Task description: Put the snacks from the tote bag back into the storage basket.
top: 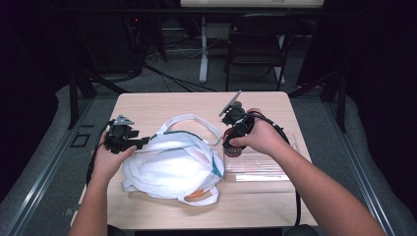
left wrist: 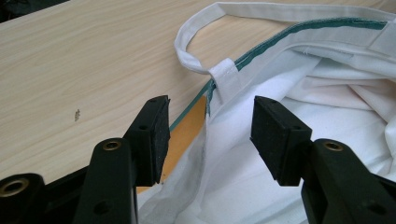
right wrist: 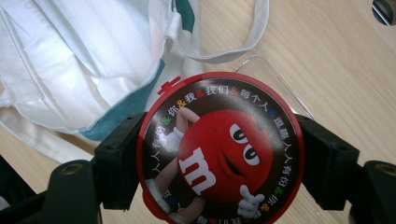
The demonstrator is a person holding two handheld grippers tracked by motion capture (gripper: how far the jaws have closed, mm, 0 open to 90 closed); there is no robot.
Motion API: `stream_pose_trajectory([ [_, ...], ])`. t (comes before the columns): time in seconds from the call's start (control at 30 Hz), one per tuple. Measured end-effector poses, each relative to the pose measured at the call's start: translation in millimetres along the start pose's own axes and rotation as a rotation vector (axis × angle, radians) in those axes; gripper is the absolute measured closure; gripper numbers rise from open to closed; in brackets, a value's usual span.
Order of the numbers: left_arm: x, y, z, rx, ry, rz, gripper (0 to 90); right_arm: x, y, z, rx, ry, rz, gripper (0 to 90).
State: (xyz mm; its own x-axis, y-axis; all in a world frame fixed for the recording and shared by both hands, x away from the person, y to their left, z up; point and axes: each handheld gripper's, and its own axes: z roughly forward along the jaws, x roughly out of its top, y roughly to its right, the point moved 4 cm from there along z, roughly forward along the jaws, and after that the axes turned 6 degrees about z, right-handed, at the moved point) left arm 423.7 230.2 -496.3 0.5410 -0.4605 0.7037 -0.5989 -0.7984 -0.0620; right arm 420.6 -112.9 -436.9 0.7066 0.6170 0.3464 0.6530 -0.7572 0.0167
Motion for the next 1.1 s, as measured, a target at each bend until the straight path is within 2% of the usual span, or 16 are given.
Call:
stream_pose_trajectory([
  [0.3, -0.1, 0.0, -0.1, 0.004, 0.0, 0.003, 47.3, -4.5, 6.8, -2.0, -0.004, 0.006, 0.007, 24.8],
  [0.37, 0.0, 0.0, -0.4, 0.003, 0.002, 0.002, 47.3, -5.8, 9.1, -3.8, -0.012, -0.007, -0.006, 24.8],
  [0.47, -0.2, -0.1, -0.2, 0.003, 0.002, 0.001, 47.3, -8.0, 11.2, -3.9, -0.017, 0.006, 0.003, 24.7],
  [0.73, -0.2, 0.2, 0.2, 0.008, 0.0, 0.005, 47.3, -15.0, 18.4, -4.4, -0.031, -0.014, -0.001, 24.8],
  [1.1, -0.4, 0.2, 0.3, 0.005, 0.002, 0.002, 47.2, -19.7, 26.0, -9.2, -0.032, 0.009, 0.014, 24.8],
])
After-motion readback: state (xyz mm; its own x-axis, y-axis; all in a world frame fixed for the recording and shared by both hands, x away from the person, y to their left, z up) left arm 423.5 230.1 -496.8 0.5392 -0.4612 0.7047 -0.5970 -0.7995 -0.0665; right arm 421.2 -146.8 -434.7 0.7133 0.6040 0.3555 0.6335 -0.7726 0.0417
